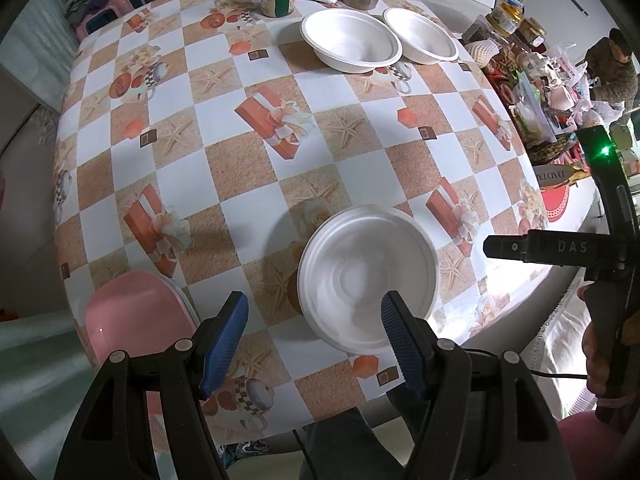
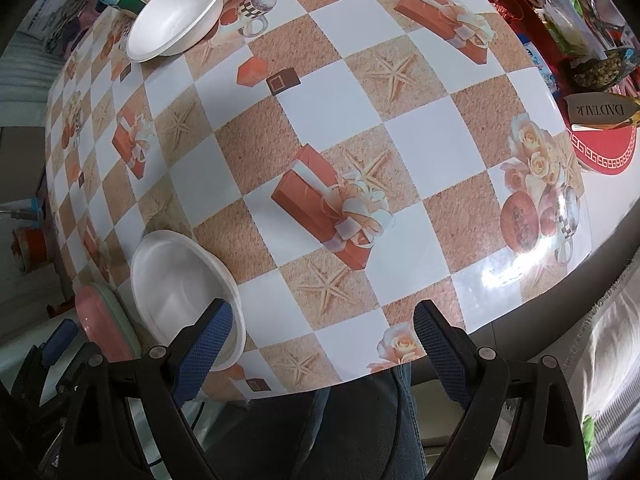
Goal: Organize plates and bowls
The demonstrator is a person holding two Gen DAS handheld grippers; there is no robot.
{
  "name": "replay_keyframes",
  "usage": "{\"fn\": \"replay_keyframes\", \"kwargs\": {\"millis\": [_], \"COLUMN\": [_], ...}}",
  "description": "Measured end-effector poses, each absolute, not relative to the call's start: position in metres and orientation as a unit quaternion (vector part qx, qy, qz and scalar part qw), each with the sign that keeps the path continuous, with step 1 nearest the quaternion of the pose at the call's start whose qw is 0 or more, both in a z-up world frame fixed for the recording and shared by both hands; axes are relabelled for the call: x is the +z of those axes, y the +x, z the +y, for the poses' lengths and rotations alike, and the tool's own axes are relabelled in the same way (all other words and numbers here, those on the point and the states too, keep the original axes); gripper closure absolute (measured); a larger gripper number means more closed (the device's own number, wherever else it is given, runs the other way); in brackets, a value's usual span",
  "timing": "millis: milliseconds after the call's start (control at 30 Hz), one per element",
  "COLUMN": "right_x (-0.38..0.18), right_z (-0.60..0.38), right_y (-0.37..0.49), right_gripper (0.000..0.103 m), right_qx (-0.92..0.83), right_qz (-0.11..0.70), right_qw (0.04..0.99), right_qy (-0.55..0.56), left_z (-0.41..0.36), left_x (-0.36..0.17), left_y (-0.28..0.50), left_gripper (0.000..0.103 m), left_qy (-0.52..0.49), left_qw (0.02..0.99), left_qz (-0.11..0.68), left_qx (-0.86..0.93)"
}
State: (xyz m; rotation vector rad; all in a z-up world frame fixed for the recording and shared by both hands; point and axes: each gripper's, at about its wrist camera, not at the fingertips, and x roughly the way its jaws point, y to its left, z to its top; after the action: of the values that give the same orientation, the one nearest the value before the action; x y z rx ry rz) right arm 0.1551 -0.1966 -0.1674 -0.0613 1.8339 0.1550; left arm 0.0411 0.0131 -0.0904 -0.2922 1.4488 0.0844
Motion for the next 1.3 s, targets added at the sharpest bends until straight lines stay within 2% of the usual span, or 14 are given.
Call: {"fn": "replay_keyframes", "kwargs": {"millis": [1300], "right_x": [-0.1685], "right_z": [-0.2043], "right_y": [0.1527], "right_gripper": [0.01], "right_qx": [0.065], "right_qz": [0.797], "right_qw": [0.6], "right_qy": [-0.023], "left_z": [0.0079], "left_x": [-0.0901], "left_y": [0.0389], "left_gripper": [0.03], "left_qy": [-0.134], "left_qw": [0.737], "left_qz": [0.661], "left_qx": [0.041]}}
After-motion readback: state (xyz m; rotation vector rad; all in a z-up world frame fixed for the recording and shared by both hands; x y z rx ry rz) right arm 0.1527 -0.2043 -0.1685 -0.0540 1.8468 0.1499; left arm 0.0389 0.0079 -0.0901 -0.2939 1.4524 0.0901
